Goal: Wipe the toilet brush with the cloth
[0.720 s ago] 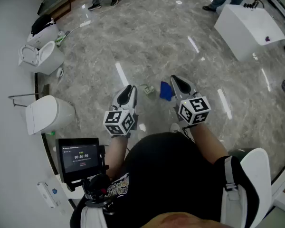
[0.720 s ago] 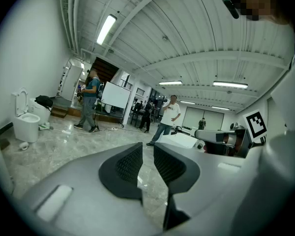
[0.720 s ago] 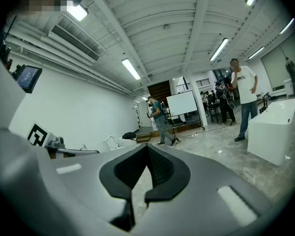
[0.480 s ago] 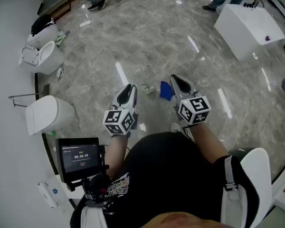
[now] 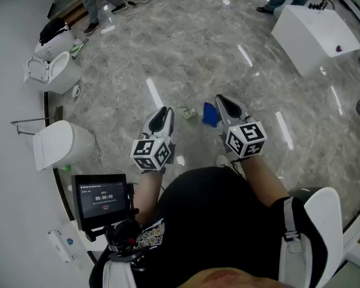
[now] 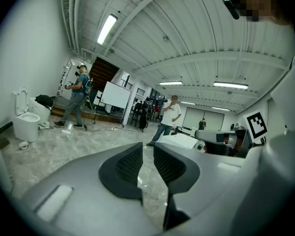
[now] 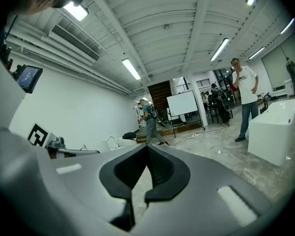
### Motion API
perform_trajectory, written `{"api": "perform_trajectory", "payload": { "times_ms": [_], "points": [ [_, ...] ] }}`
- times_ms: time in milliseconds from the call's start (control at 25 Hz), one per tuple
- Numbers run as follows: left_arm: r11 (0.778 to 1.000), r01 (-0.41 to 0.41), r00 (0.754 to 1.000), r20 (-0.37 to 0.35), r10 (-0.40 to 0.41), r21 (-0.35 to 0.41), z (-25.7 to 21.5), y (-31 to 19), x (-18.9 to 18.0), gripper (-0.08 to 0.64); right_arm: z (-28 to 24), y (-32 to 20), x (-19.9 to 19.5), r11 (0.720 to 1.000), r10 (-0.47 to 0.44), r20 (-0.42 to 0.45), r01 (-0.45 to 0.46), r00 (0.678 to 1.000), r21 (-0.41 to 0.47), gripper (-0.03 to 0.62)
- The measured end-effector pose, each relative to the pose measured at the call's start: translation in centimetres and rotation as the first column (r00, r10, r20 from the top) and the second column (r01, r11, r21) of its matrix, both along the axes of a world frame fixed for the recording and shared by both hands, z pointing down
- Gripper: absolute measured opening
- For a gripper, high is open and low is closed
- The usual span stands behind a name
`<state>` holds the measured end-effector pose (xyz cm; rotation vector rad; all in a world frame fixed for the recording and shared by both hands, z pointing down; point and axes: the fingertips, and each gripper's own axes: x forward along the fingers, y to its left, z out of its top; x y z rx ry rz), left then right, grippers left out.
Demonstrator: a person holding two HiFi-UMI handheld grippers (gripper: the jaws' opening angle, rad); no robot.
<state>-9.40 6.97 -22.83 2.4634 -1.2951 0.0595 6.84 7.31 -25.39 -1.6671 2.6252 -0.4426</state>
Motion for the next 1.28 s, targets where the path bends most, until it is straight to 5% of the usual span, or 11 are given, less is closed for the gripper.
{"api": "perform_trajectory", "payload": {
  "times_ms": [520, 800, 1280],
  "points": [
    [1.0, -0.002, 1.0, -0.004, 0.002, 0.011, 0.1, -0.4, -0.7, 0.071, -0.3, 0.4, 0.6, 0.998, 0.05, 0.021, -0.05, 0.999, 0.03, 0.005],
    [0.999, -0.044, 0.998, 0.05, 0.044, -0.013, 2.0, 0.9, -1.0, 0.071, 0.6, 3.3, 0.7, 0.997, 0.083, 0.03, -0.082, 0.996, -0.006, 0.032],
    [0.977, -0.078, 0.994, 0.054, 0.09, -0.197, 11.6, -3.1, -6.1, 0.071, 8.5, 0.9, -3.9, 0.974, 0.139, 0.026, -0.132, 0.99, -0.181, 0.035]
  ]
}}
